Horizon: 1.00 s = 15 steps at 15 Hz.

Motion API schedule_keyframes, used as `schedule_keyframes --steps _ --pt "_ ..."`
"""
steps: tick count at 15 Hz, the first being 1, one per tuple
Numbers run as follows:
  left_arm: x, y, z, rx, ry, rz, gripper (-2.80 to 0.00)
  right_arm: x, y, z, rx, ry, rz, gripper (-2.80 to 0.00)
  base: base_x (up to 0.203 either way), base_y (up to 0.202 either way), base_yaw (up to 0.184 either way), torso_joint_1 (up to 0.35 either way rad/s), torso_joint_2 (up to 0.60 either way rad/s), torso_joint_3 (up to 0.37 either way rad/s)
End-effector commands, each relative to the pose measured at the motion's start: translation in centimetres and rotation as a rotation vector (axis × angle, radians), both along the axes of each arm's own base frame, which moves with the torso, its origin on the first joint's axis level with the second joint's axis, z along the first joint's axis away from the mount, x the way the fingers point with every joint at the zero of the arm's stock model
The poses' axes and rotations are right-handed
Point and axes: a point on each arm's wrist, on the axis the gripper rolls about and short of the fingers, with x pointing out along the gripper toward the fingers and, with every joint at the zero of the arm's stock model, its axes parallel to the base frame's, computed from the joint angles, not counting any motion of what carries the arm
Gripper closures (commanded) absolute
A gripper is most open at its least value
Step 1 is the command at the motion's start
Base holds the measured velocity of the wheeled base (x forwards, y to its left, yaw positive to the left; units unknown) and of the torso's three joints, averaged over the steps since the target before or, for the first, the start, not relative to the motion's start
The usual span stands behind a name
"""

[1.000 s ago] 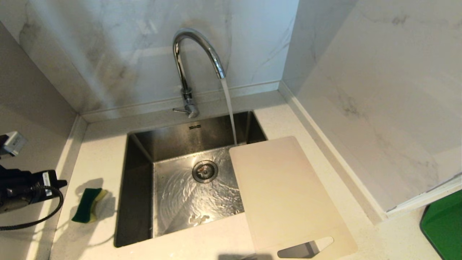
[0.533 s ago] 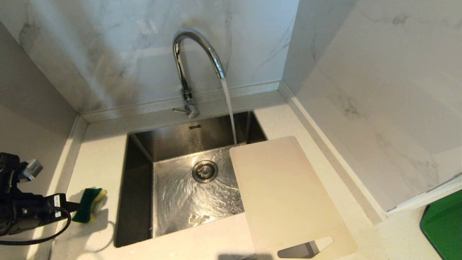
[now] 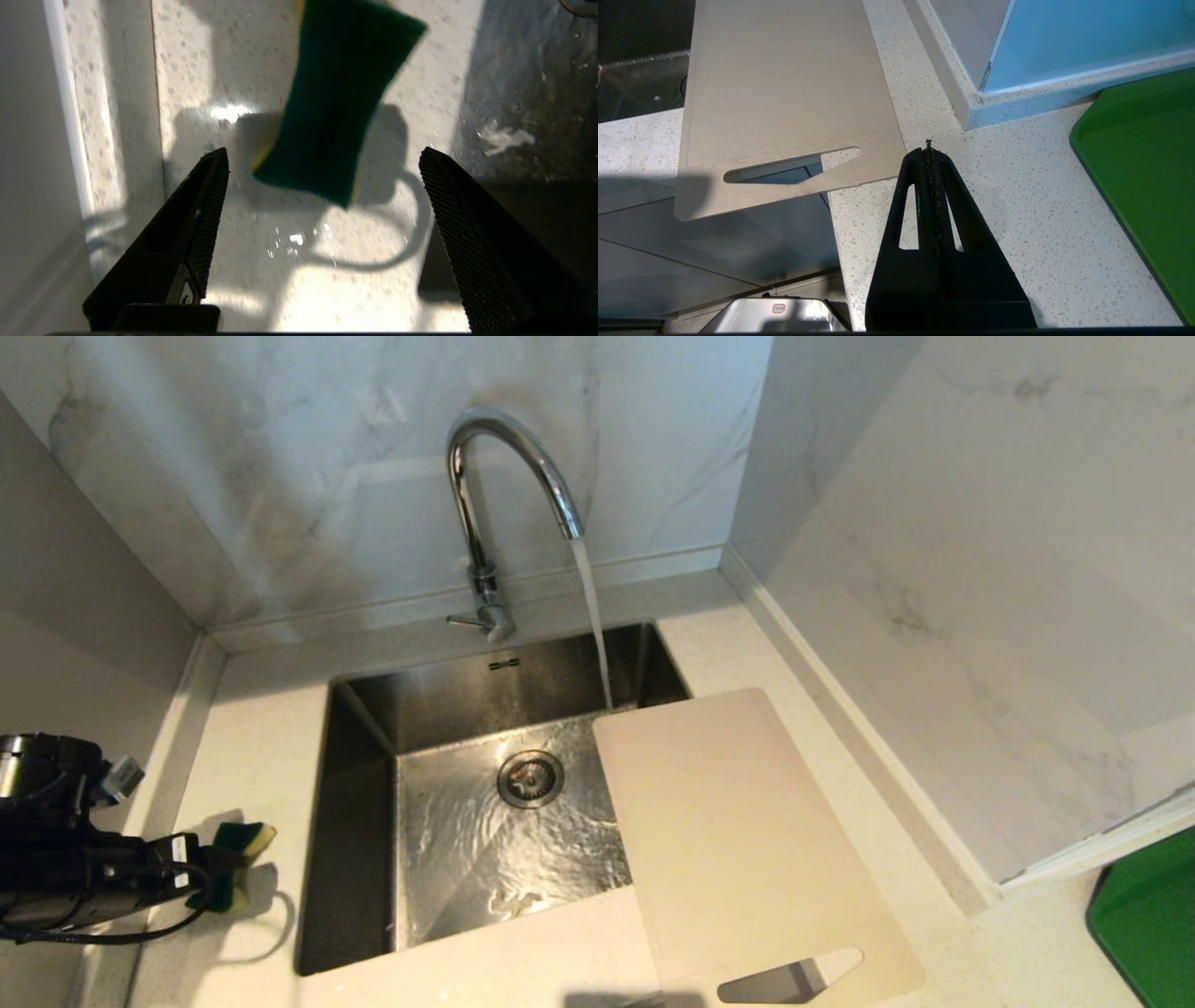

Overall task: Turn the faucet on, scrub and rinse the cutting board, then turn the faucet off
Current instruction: Pick up the cleaning cloth

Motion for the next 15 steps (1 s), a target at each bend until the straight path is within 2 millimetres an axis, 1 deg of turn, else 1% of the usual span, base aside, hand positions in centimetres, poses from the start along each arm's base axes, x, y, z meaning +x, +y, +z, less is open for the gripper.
schedule_keyframes --steps 1,4,8,9,10,15 --pt "1.5 0.7 -1.6 -0.003 0.03 0.02 -2.8 0.0 0.0 0.0 0.0 0.002 0.001 0.0 0.0 0.0 0.0 0.0 0.0 0.0" --pt "2.6 1.1 -1.8 -0.004 0.022 0.031 -2.8 0.0 0.0 0.0 0.0 0.001 0.001 0.0 0.0 0.0 0.0 0.0 0.0 0.0" --pt "3.3 1.2 -2.3 -0.01 0.035 0.031 -2.8 0.0 0.0 0.0 0.0 0.0 0.001 0.0 0.0 0.0 0.0 0.0 0.0 0.0" --pt "3.4 1.2 -2.4 -0.011 0.041 0.032 -1.86 0.0 0.0 0.0 0.0 0.001 0.001 0.0 0.0 0.0 0.0 0.0 0.0 0.0" --pt "3.4 1.2 -2.6 -0.013 0.047 0.033 0.0 0.0 0.0 0.0 0.0 0.0 0.001 0.0 0.0 0.0 0.0 0.0 0.0 0.0" --pt "3.4 1.3 -2.4 -0.016 0.038 0.037 0.0 0.0 0.0 0.0 0.0 0.0 0.001 0.0 0.0 0.0 0.0 0.0 0.0 0.0"
